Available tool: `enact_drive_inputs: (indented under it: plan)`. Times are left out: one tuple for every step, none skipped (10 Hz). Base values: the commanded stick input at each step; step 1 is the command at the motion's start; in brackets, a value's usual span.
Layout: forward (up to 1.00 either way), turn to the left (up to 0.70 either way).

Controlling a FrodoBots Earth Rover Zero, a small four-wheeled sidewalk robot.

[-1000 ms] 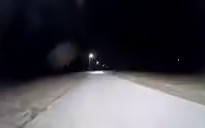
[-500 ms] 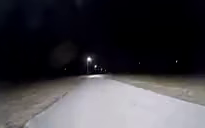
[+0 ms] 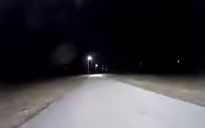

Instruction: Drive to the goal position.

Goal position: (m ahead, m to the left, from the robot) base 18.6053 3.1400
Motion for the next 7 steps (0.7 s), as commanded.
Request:
enact_drive_inputs:
  plan:
    - [1.0, 0.0]
    - [1.0, 0.0]
    - [1.0, 0.0]
    - [1.0, 0.0]
    - [1.0, 0.0]
    - [1.0, 0.0]
    - [1.0, 0.0]
